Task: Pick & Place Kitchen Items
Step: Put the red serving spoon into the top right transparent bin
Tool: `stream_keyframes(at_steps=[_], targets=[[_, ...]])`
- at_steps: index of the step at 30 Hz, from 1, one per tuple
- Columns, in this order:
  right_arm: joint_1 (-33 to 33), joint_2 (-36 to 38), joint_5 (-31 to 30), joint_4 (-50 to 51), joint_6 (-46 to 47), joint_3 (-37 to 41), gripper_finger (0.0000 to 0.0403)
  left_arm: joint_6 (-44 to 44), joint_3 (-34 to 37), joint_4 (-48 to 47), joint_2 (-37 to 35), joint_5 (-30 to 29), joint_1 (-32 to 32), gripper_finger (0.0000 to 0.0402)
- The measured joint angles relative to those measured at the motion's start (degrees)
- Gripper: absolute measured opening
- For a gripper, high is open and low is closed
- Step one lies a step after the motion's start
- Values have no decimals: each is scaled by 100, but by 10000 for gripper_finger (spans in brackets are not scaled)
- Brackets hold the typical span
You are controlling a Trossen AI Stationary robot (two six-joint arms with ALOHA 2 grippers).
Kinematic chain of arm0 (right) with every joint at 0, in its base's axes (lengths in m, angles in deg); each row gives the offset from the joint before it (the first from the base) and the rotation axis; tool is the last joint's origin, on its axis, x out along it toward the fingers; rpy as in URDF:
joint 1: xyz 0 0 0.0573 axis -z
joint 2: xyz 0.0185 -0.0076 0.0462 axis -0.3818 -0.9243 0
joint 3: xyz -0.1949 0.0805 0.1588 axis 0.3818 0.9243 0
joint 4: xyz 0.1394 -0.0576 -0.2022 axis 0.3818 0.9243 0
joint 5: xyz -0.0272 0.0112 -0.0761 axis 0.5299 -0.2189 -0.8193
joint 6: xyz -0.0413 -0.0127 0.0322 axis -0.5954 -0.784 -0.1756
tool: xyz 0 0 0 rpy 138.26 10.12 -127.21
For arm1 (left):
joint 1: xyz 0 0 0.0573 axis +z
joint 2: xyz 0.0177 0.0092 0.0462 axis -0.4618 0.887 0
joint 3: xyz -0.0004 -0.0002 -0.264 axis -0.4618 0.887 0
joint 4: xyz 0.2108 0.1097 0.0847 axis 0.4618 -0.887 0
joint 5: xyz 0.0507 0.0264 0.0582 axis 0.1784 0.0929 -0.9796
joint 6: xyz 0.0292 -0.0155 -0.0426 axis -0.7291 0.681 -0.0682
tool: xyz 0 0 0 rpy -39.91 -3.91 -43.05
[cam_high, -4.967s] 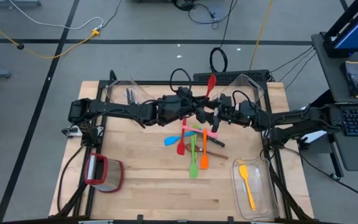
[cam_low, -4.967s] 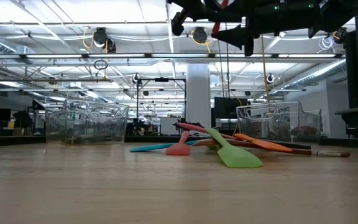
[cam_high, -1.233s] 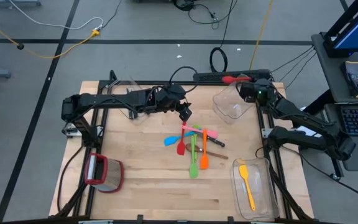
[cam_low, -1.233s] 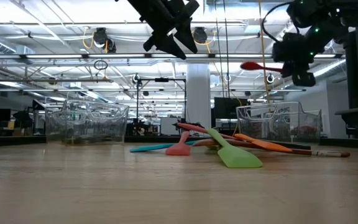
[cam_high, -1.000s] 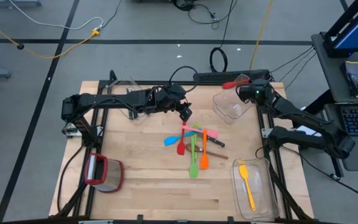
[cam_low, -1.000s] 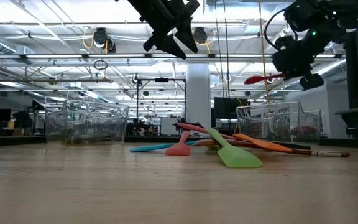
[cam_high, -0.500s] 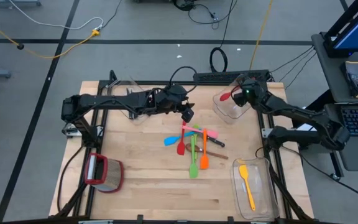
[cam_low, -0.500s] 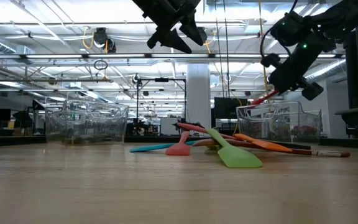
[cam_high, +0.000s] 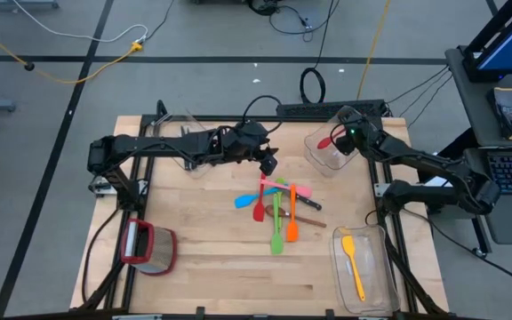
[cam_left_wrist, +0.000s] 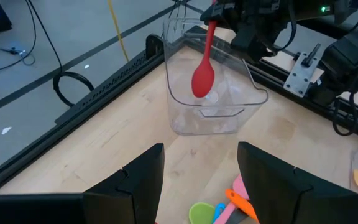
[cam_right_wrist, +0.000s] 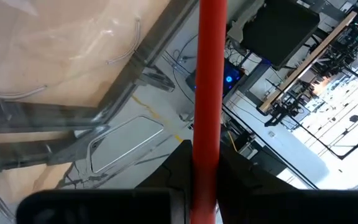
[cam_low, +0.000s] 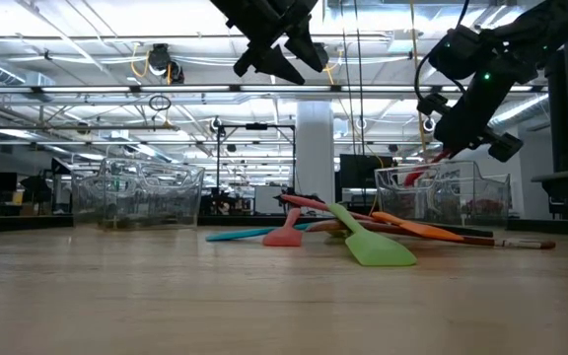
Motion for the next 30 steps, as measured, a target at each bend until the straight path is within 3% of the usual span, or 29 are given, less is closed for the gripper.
stream_keyframes(at_steps=[18, 30], targets=[[-9, 19, 194, -18, 264, 0, 35, 2, 2, -2, 0, -2, 0, 209], [-160, 738, 597, 383, 114, 0, 35, -129, 2, -3, 0, -13, 0, 209]])
